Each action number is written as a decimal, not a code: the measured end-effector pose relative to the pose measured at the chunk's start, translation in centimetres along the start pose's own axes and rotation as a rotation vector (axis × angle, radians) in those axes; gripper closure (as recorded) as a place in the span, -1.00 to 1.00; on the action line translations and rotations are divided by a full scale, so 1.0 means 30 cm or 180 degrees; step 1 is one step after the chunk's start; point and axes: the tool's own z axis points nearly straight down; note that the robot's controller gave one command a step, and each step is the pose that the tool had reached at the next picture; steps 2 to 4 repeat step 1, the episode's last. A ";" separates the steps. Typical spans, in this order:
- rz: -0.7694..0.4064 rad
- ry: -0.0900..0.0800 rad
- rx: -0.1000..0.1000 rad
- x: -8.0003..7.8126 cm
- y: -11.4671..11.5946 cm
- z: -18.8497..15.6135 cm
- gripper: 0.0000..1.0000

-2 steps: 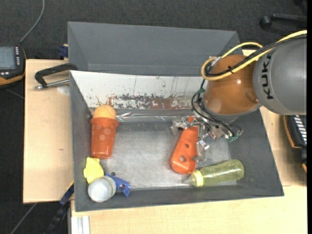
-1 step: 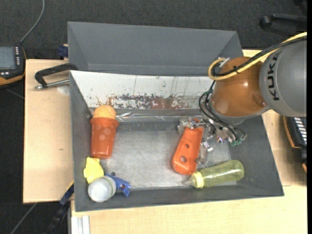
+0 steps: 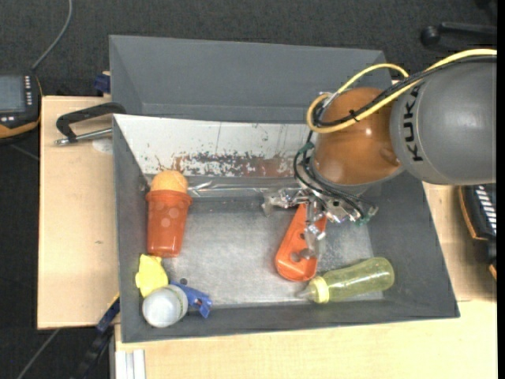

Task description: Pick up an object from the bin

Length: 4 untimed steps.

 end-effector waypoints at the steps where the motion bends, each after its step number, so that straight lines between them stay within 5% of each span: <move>1: 0.0165 -0.0003 -0.0008 -0.055 0.077 0.021 1.00; 4: 0.0165 -0.0003 -0.0008 -0.055 0.077 0.021 1.00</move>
Offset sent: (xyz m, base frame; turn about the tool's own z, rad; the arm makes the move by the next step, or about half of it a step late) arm 0.0000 0.0000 0.0000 0.0000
